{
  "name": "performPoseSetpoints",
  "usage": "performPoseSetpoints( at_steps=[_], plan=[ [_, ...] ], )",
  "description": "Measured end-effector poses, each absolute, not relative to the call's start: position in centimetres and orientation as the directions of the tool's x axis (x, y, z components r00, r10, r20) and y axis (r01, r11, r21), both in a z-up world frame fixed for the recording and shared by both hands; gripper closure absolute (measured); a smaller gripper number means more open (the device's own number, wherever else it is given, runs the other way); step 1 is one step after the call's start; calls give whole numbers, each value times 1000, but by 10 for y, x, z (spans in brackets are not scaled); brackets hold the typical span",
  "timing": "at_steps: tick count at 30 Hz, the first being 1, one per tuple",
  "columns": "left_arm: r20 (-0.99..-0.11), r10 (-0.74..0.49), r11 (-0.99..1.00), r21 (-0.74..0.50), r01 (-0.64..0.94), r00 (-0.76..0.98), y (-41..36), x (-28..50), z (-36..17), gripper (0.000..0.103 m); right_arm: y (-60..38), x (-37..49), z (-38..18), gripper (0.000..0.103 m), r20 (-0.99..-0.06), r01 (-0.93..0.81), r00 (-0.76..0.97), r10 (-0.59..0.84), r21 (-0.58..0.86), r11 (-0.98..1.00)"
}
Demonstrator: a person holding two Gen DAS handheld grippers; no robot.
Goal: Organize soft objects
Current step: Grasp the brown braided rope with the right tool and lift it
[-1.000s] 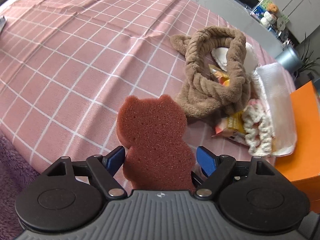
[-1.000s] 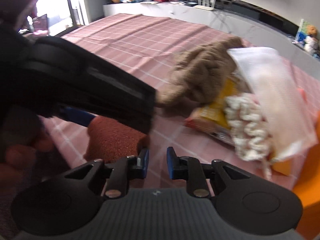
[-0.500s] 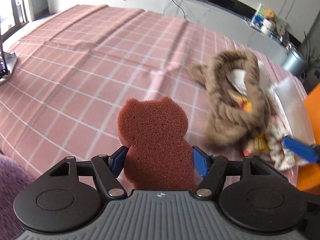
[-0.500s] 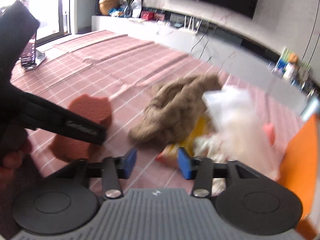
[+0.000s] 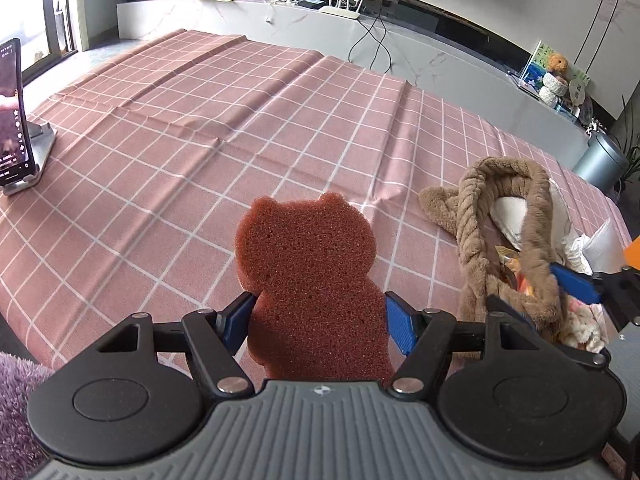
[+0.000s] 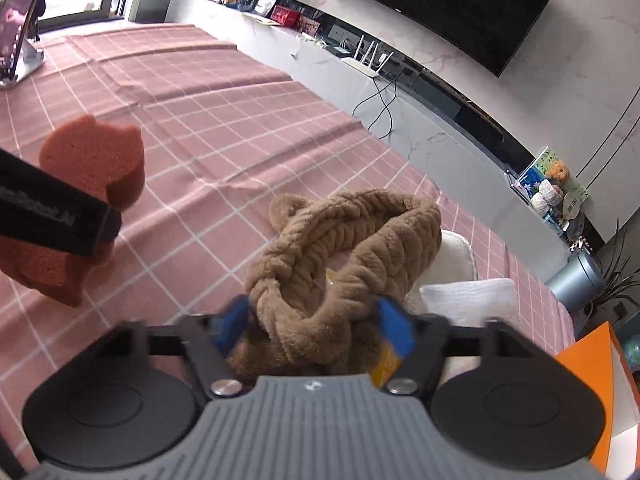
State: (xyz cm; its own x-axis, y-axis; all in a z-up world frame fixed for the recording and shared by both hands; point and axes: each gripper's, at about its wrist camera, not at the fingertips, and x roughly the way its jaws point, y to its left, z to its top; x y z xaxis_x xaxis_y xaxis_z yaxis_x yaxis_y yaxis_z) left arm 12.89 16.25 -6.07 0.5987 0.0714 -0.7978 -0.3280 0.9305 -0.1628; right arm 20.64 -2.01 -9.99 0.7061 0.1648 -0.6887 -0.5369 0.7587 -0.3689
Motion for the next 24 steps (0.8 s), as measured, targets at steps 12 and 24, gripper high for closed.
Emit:
performPoseSetpoints(
  at_steps=[12,24],
  plan=[
    [-774,39,931,-202,-305,632,156,95,-38,24,-38,160,-26,90,-615,-600,693,375,-204,774],
    [-802,-2,961,-167,-220,598,119,68,-49,24,-120,97,-54,89,-779,-563,522,347,-9,826]
  ],
)
